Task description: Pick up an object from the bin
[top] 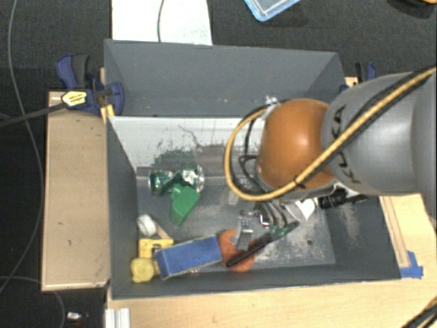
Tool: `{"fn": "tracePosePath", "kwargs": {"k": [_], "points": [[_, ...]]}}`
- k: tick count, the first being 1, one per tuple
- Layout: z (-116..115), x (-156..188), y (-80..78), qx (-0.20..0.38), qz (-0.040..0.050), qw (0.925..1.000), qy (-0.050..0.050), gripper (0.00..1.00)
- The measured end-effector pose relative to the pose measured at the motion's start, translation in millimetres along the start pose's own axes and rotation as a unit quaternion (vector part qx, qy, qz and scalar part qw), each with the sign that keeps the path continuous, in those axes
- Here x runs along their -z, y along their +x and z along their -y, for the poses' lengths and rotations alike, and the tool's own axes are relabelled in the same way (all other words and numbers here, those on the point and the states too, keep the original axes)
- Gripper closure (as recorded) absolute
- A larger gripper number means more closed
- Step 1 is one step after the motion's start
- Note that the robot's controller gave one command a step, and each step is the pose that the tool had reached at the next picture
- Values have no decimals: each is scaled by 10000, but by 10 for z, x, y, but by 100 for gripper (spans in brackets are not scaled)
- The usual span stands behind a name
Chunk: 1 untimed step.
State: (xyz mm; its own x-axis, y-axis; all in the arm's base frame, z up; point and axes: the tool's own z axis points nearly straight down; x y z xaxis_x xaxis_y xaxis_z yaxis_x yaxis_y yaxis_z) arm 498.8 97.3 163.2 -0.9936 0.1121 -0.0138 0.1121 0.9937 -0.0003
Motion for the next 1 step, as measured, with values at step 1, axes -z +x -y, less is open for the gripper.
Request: {"fn": "tracePosePath", "kwargs": {"k": [1], "points": [[-16, 384, -116, 939, -26, 9956, -9, 0]]}}
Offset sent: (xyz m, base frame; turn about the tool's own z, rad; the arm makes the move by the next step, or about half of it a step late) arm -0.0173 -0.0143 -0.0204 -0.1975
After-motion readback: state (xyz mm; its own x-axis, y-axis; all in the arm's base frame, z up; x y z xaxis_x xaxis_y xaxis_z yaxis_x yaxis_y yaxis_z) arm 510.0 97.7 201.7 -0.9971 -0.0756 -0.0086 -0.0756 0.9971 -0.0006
